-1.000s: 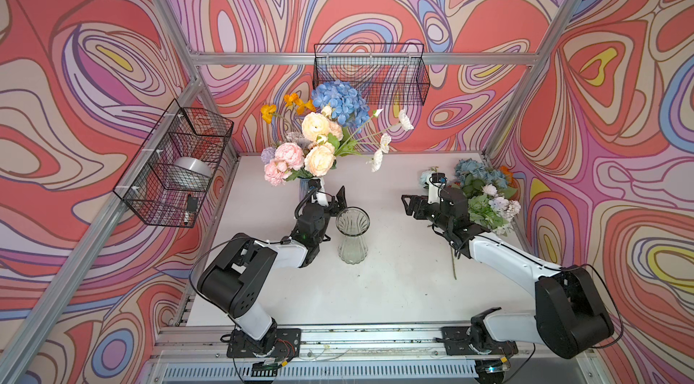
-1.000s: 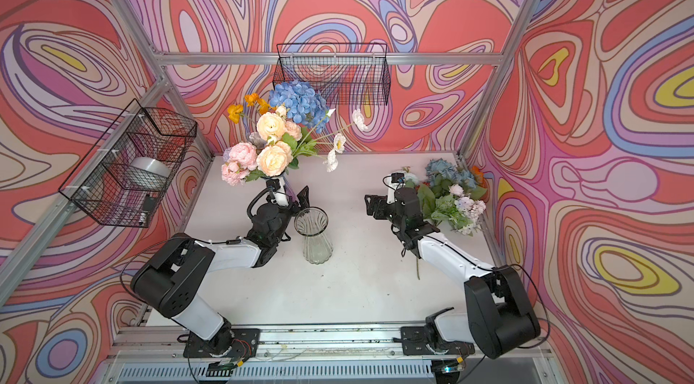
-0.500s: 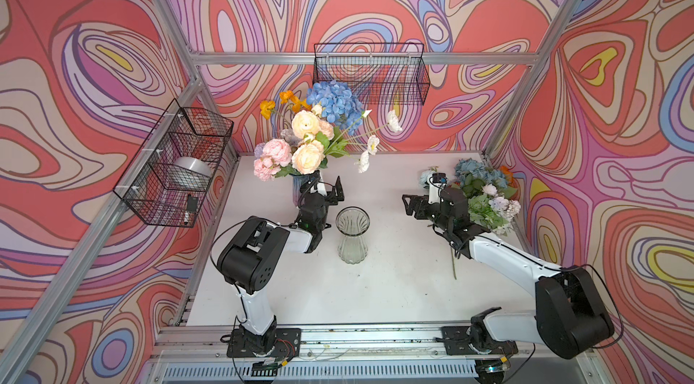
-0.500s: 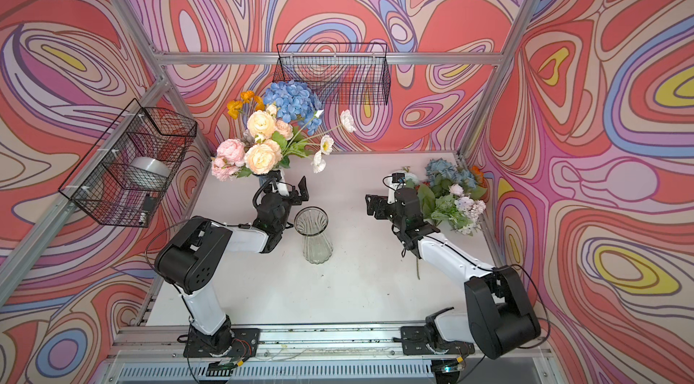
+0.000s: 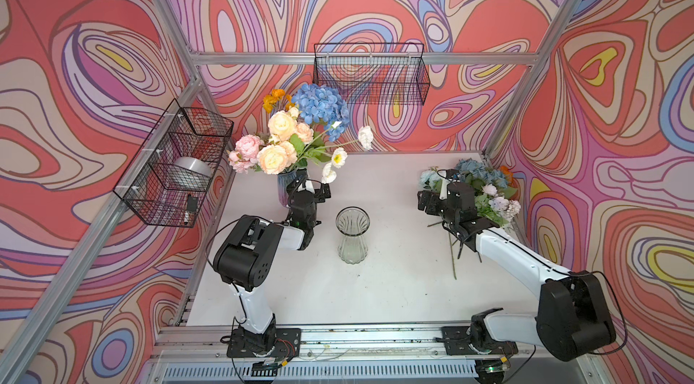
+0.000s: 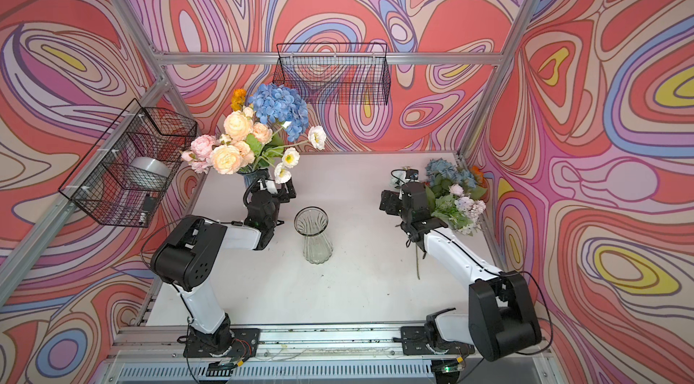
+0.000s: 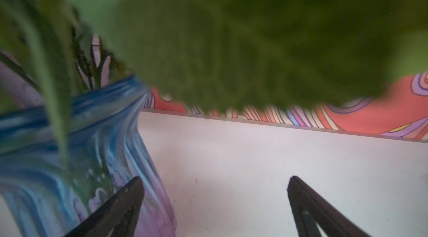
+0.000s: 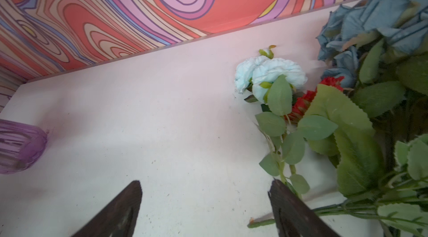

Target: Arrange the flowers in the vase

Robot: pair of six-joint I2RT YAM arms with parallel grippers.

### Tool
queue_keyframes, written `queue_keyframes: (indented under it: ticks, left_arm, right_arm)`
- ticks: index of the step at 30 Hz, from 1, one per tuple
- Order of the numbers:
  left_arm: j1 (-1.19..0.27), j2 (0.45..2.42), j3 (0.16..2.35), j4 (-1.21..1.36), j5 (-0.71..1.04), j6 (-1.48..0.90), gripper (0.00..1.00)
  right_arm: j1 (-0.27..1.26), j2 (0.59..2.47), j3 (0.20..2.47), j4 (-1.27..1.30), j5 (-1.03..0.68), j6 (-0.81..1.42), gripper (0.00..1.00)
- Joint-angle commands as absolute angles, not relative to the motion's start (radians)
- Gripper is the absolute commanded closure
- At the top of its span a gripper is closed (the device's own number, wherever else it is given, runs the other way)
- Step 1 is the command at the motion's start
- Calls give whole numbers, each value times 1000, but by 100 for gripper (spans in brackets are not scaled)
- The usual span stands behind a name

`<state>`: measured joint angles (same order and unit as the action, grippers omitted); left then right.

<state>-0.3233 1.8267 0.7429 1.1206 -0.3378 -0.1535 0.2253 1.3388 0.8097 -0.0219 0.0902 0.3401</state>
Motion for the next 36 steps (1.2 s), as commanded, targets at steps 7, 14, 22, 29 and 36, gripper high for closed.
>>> queue_keyframes:
  ticks: [7, 14, 22, 29, 36]
  left_arm:
    - [-262, 1755, 693, 1082, -311, -196, 0]
    - [-262, 1560, 554, 970, -173, -332, 0]
    - [-306, 1219, 389, 648, -125, -435, 0]
    - [-432, 991, 344, 436, -161, -509, 0]
    - [-543, 882, 332, 238, -171, -574, 0]
  right_arm:
    - [104, 1429, 849, -222, 40, 407, 32]
    - [98, 1476, 850, -316, 76, 384, 46]
    - [83, 1533, 877, -368, 169, 371, 54]
    - [83, 1559, 855, -370, 184, 373, 56]
    - [76, 1612, 870, -383, 187, 373, 56]
